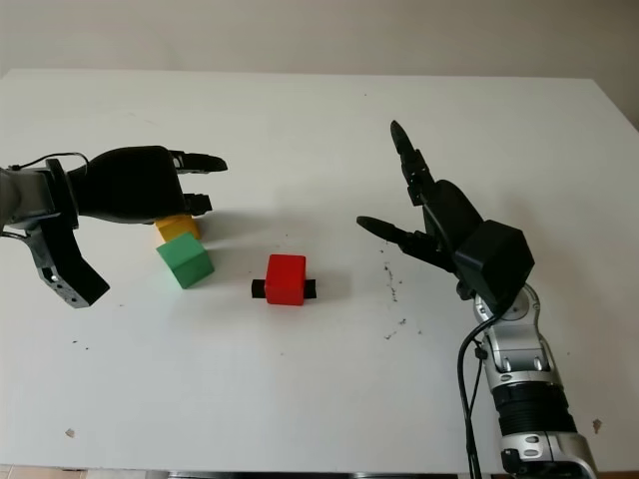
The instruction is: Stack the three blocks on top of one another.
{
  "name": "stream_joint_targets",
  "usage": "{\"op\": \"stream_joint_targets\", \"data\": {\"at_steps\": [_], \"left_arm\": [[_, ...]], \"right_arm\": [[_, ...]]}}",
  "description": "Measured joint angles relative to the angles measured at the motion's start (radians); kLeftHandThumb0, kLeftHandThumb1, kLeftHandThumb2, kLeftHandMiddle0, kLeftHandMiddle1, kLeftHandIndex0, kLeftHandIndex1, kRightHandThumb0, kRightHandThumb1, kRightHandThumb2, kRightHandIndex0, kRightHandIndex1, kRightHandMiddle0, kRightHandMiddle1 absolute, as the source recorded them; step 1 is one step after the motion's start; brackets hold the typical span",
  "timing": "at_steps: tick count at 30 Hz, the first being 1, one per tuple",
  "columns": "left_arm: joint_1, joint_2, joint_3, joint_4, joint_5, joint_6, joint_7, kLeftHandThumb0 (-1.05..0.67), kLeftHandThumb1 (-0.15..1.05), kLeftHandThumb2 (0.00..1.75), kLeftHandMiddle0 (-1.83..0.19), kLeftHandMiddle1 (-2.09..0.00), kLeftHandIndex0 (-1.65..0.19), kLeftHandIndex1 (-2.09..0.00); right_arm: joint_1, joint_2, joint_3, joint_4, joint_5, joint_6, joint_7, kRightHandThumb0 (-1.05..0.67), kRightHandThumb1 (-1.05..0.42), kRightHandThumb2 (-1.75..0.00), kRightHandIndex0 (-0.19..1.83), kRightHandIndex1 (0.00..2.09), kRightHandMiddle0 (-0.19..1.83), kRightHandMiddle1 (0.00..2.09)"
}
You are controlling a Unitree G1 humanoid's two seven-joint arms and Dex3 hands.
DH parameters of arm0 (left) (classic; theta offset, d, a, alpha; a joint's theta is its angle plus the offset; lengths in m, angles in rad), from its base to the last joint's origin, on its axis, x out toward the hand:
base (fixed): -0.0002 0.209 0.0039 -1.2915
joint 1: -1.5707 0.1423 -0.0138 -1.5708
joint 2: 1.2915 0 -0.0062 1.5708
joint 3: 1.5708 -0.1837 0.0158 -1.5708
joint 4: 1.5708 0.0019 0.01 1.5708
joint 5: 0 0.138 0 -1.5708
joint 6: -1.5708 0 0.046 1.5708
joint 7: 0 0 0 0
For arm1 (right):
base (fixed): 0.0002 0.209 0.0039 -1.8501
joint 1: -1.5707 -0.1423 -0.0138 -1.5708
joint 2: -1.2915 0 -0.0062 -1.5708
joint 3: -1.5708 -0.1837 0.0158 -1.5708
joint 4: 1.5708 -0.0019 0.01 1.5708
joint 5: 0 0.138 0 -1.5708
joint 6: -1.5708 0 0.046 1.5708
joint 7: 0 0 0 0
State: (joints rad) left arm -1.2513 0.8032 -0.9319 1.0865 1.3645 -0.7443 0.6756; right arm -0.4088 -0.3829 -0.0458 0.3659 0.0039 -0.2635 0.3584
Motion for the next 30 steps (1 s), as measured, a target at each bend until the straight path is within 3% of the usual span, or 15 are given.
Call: {"op": "stream_joint_targets", "data": {"at_steps": [2, 5, 7, 11, 19, 30], "left_arm": [[0.005, 0.0, 0.065, 0.003, -0.126, -0.049, -0.145, -0.33, 0.85, 0.06, -0.39, -0.08, -0.59, -0.99], [0.013, 0.0, 0.181, 0.007, -0.342, -0.093, -0.446, -0.31, 0.89, 0.07, -0.39, -0.08, -0.58, -0.97], [0.029, 0.005, 0.243, -0.02, -0.441, -0.079, -0.601, -0.29, 0.9, 0.07, -0.39, -0.07, -0.57, -0.96], [0.06, 0.009, 0.331, -0.071, -0.555, 0.014, -0.788, -0.28, 0.92, 0.06, -0.38, -0.06, -0.52, -1.03], [0.061, 0.017, 0.433, -0.088, -0.615, 0.208, -0.92, -0.26, 0.95, 0.06, -0.33, -0.04, -0.51, -1.0], [0.061, 0.022, 0.481, -0.085, -0.641, 0.246, -0.957, -0.3, 0.97, 0.06, -0.28, -0.04, -0.45, -1.1]], "right_arm": [[0.0, 0.0, 0.001, 0.0, -0.005, 0.0, -0.003, -0.74, -1.05, -0.09, -0.19, 0.0, -0.13, 0.05], [0.0, 0.0, 0.003, 0.0, -0.009, 0.003, -0.005, -0.72, -1.05, -0.09, -0.19, 0.0, -0.13, 0.05], [0.0, 0.001, 0.003, 0.0, -0.008, 0.005, -0.005, -0.72, -1.05, -0.09, -0.19, 0.0, -0.14, 0.05], [-0.001, 0.002, 0.007, 0.003, -0.009, 0.005, -0.005, -0.72, -1.05, -0.08, -0.19, 0.0, -0.13, 0.05], [-0.001, 0.002, 0.009, 0.003, -0.014, 0.005, -0.01, -0.74, -1.05, -0.08, -0.19, 0.0, -0.13, 0.06], [0.002, 0.002, 0.011, 0.005, -0.037, 0.0, -0.026, -0.76, -1.05, -0.09, -0.19, 0.03, -0.12, 0.05]]}}
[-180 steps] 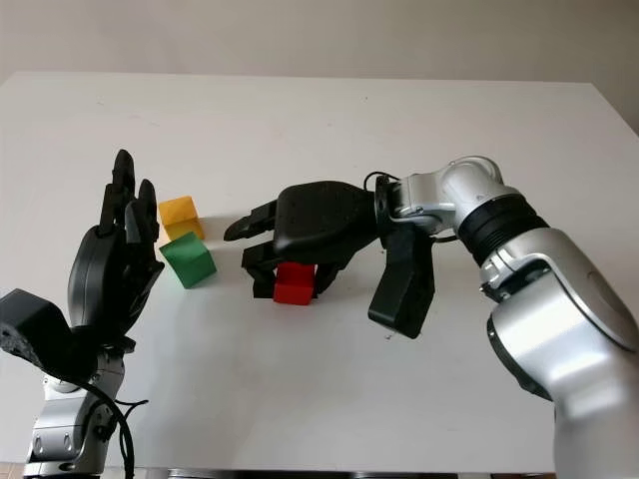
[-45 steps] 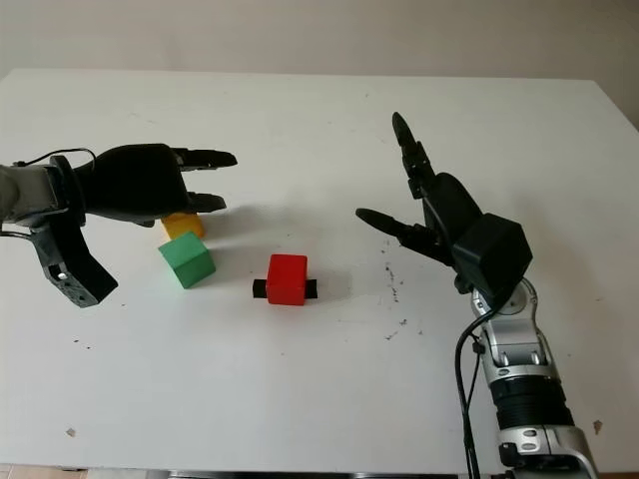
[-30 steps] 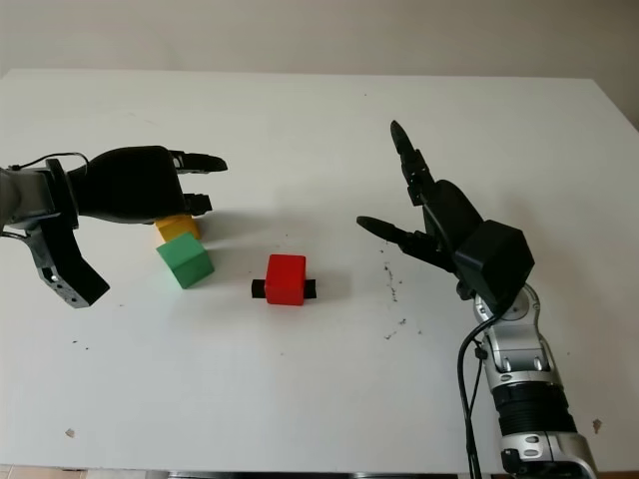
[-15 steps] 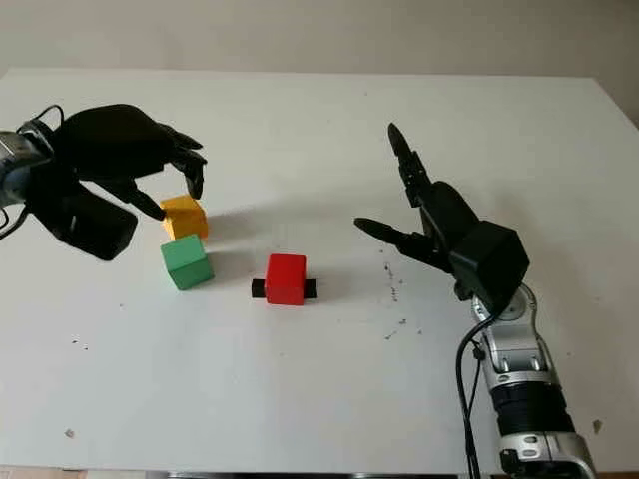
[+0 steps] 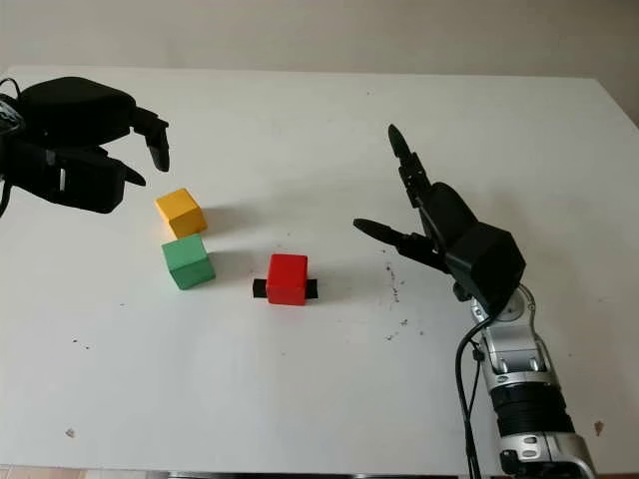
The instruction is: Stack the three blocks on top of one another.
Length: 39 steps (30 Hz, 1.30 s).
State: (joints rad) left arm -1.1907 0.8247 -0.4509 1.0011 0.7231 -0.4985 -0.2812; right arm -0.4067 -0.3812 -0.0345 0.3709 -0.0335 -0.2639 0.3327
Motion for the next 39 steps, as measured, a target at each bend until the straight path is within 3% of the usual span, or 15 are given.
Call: {"op": "stream_joint_targets", "data": {"at_steps": [2, 6, 9, 15, 21, 25, 33, 39], "left_arm": [[0.0, 0.001, 0.0, 0.0, 0.001, -0.005, 0.0, -0.3, 0.96, 0.05, -0.28, -0.04, -0.45, -1.1], [0.0, 0.008, 0.0, -0.012, 0.017, -0.012, 0.003, -0.38, 0.9, 0.05, -0.08, -0.04, -0.48, -0.27], [0.0, 0.019, -0.001, -0.034, 0.041, -0.035, 0.016, -0.42, 0.87, 0.04, 0.0, -0.03, -0.41, -0.09], [0.005, 0.037, -0.022, -0.091, 0.099, -0.106, 0.025, -0.48, 0.84, 0.04, 0.04, -0.04, -0.31, -0.03], [0.05, 0.041, -0.039, -0.154, 0.15, -0.201, 0.1, -0.53, 0.84, 0.05, 0.06, -0.04, -0.21, -0.01], [0.063, 0.041, -0.049, -0.182, 0.166, -0.216, 0.095, -0.52, 0.83, 0.05, 0.07, -0.05, -0.18, -0.03], [0.063, 0.03, -0.064, -0.195, 0.207, -0.223, 0.126, -0.53, 0.81, 0.05, 0.02, -0.06, -0.29, -0.08], [0.06, 0.008, -0.107, -0.134, 0.282, -0.233, 0.225, -0.53, 0.79, 0.05, -0.01, -0.07, -0.4, -0.1]], "right_arm": [[0.0, 0.0, 0.0, 0.002, -0.004, -0.003, 0.0, -0.76, -1.05, -0.1, -0.19, 0.03, -0.12, 0.06], [0.0, 0.0, 0.0, 0.003, -0.003, -0.003, 0.005, -0.75, -1.05, -0.08, -0.19, 0.03, -0.11, 0.06], [0.0, 0.0, 0.0, 0.004, 0.0, -0.003, 0.008, -0.77, -1.05, -0.09, -0.18, 0.04, -0.11, 0.06], [0.0, 0.0, 0.0, 0.005, -0.007, -0.003, 0.006, -0.76, -1.05, -0.09, -0.19, 0.04, -0.11, 0.06], [0.0, 0.0, 0.0, 0.007, -0.001, -0.004, 0.013, -0.76, -1.05, -0.08, -0.19, 0.03, -0.12, 0.05], [0.0, 0.0, 0.0, 0.015, 0.0, -0.005, 0.012, -0.76, -1.05, -0.08, -0.19, 0.03, -0.11, 0.05], [0.0, 0.0, 0.0, 0.018, -0.001, -0.026, 0.01, -0.76, -1.05, -0.09, -0.19, 0.04, -0.11, 0.05], [0.001, -0.001, 0.0, 0.019, -0.003, -0.028, 0.007, -0.77, -1.05, -0.09, -0.18, 0.05, -0.1, 0.06]]}}
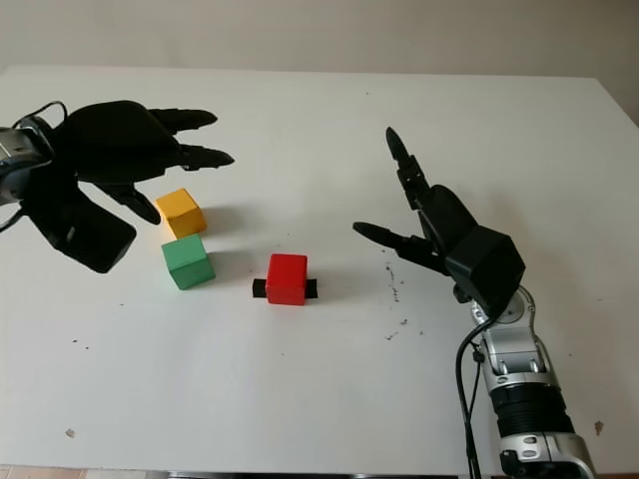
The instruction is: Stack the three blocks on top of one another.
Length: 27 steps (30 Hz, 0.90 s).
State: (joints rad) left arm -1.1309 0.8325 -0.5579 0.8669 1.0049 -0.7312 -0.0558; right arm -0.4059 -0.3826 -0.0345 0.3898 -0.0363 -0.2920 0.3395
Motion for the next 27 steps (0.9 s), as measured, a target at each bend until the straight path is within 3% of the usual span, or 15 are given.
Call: {"op": "stream_joint_targets", "data": {"at_steps": [9, 27], "left_arm": [[-0.03, -0.024, -0.071, 0.113, 0.101, 0.032, 0.106, -0.54, 0.81, 0.06, -0.01, -0.06, -0.46, -0.09], [-0.05, -0.061, -0.115, 0.19, 0.104, 0.042, 0.228, -0.5, 0.86, 0.06, -0.1, -0.07, -0.72, -0.16]], "right_arm": [[0.006, -0.002, 0.0, -0.008, -0.004, 0.013, 0.0, -0.77, -1.05, -0.1, -0.18, 0.05, -0.1, 0.06], [0.012, -0.013, -0.003, -0.007, 0.004, 0.0, 0.013, -0.75, -1.05, -0.08, -0.19, 0.04, -0.1, 0.05]]}}
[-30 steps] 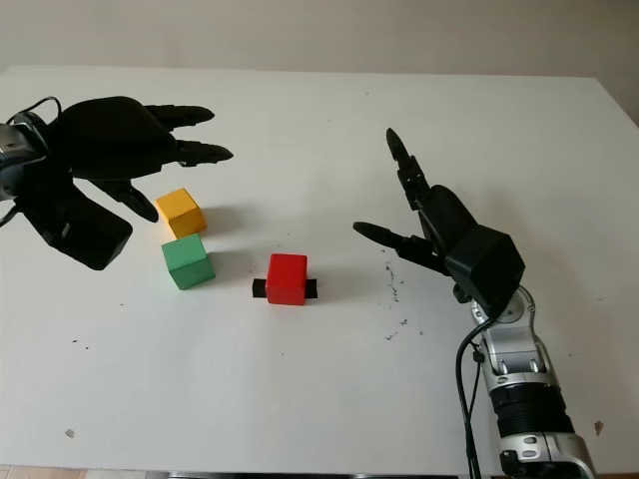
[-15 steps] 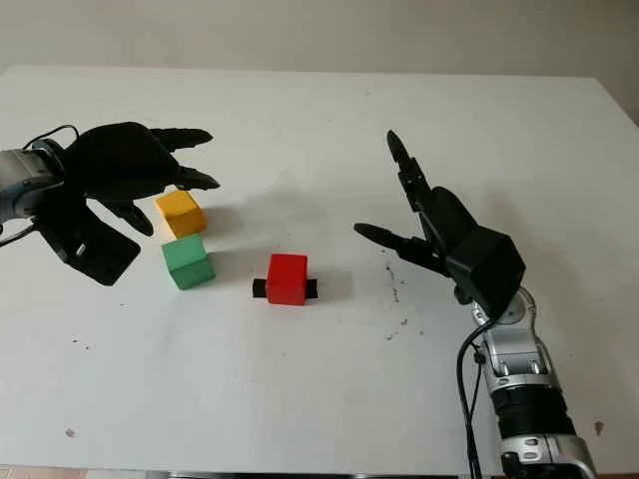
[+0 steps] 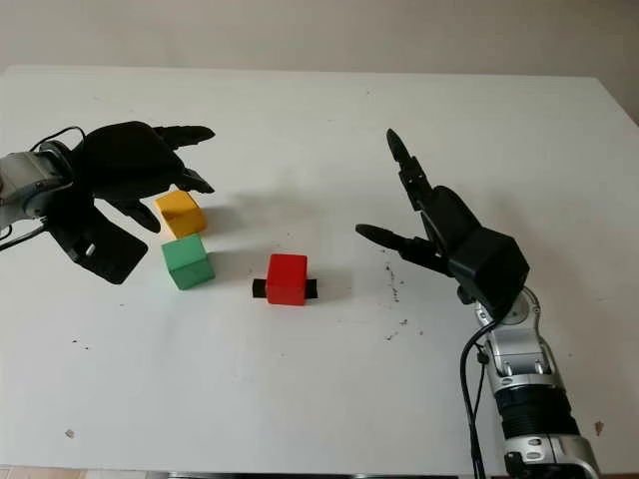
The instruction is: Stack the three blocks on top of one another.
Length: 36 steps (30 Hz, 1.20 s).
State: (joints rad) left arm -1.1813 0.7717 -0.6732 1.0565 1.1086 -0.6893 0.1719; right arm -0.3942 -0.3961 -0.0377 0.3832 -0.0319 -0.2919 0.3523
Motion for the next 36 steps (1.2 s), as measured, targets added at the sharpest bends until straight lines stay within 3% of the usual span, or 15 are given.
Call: {"op": "stream_joint_targets", "data": {"at_steps": [13, 17, 20, 31, 36], "left_arm": [[0.0, -0.006, 0.0, 0.02, -0.024, -0.008, -0.003, -0.5, 0.88, 0.06, -0.13, -0.07, -0.79, -0.25], [0.0, -0.006, 0.0, 0.02, -0.025, -0.007, -0.003, -0.47, 0.88, 0.05, -0.21, -0.06, -0.7, -0.68], [0.0, -0.006, -0.001, 0.02, -0.025, -0.007, -0.002, -0.45, 0.88, 0.05, -0.25, -0.07, -0.69, -0.77], [0.0, -0.005, -0.013, 0.02, -0.035, -0.005, 0.001, -0.38, 0.9, 0.06, -0.29, -0.06, -0.64, -0.82], [-0.002, -0.005, 0.011, 0.018, -0.079, 0.041, -0.079, -0.36, 0.93, 0.06, -0.26, -0.05, -0.59, -0.81]], "right_arm": [[0.0, -0.003, 0.0, 0.004, -0.004, -0.008, -0.003, -0.74, -1.05, -0.08, -0.19, 0.05, -0.09, 0.06], [0.0, -0.004, 0.0, 0.004, -0.005, -0.008, -0.004, -0.75, -1.05, -0.09, -0.18, 0.05, -0.09, 0.06], [0.0, -0.005, 0.0, 0.005, -0.004, -0.008, -0.003, -0.75, -1.05, -0.08, -0.19, 0.05, -0.09, 0.05], [0.0, -0.005, 0.0, 0.008, -0.002, -0.008, -0.006, -0.75, -1.05, -0.08, -0.19, 0.05, -0.09, 0.05], [0.001, -0.005, 0.0, 0.007, -0.009, -0.007, -0.015, -0.74, -1.05, -0.08, -0.18, 0.05, -0.09, 0.05]]}}
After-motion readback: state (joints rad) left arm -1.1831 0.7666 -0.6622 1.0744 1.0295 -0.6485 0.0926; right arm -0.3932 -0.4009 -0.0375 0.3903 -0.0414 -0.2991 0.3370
